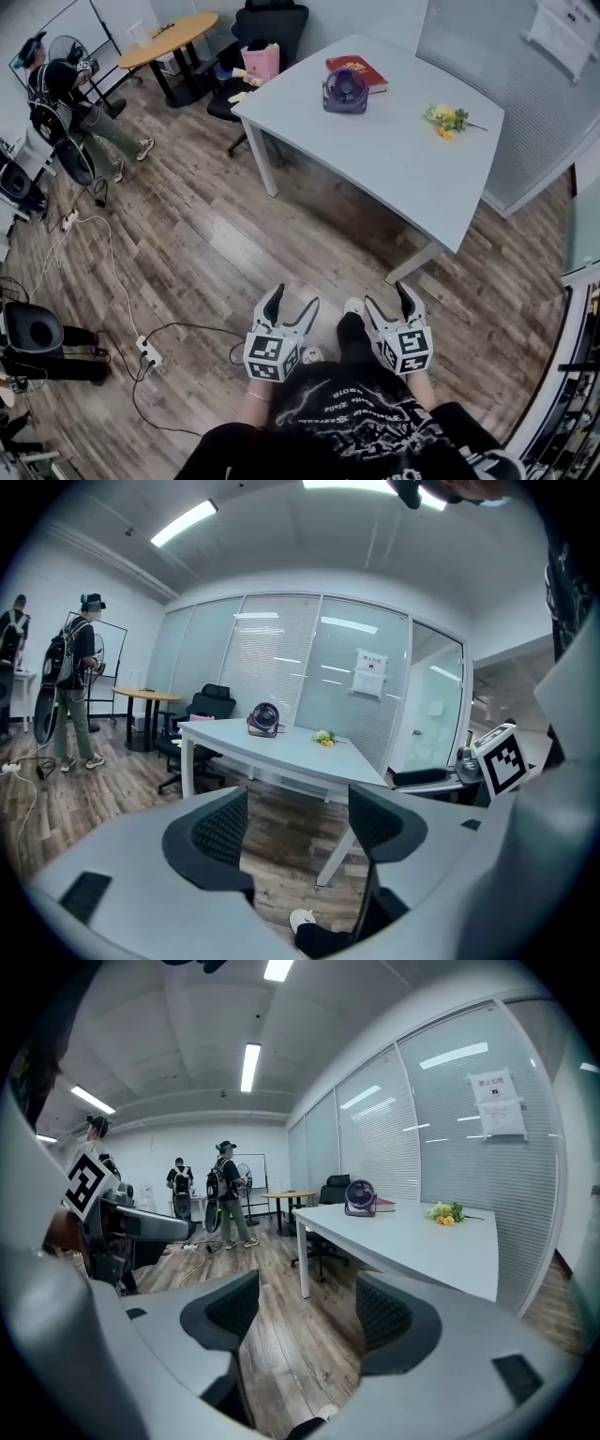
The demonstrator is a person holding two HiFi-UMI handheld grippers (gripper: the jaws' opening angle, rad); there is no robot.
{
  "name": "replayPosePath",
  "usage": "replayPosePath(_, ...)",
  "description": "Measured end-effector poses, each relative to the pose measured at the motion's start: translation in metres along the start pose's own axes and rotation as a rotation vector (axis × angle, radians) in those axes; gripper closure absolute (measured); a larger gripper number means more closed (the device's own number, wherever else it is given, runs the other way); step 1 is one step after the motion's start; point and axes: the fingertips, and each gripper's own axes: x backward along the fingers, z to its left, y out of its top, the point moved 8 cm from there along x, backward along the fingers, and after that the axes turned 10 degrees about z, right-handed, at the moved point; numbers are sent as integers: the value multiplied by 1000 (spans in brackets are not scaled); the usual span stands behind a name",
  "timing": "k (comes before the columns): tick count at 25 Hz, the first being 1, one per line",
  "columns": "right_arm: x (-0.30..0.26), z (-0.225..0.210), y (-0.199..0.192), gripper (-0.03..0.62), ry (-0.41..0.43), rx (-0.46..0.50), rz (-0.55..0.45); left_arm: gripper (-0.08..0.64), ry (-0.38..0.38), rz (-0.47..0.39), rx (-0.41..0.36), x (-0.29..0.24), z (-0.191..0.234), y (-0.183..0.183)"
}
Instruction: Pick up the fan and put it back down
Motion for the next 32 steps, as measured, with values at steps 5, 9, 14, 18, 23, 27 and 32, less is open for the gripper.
replayPosePath(5, -35, -24, 24, 278, 43, 21, 7, 221, 22, 17, -16, -32, 6, 25)
replayPosePath(9, -61, -55, 45, 278, 57, 26, 5, 221, 49, 41, -28, -61, 11, 45)
replayPosePath(14, -89, -92, 69, 278, 71, 47, 3, 221, 82, 41, -30, -95, 15, 72)
replayPosePath(18, -109, -116, 89, 278, 94, 78, -1, 222, 106, 23, -9, -124, 17, 89)
replayPosePath(23, -129, -157, 106, 278, 99, 113, -2, 224, 153, -4, 19, -163, 12, 108)
replayPosePath(27, -137, -185, 111, 278, 105, 118, 11, 222, 155, 6, 20, -191, 3, 118)
replayPosePath(32, -145, -212, 114, 278, 116, 119, 17, 224, 170, 19, 19, -216, -8, 126)
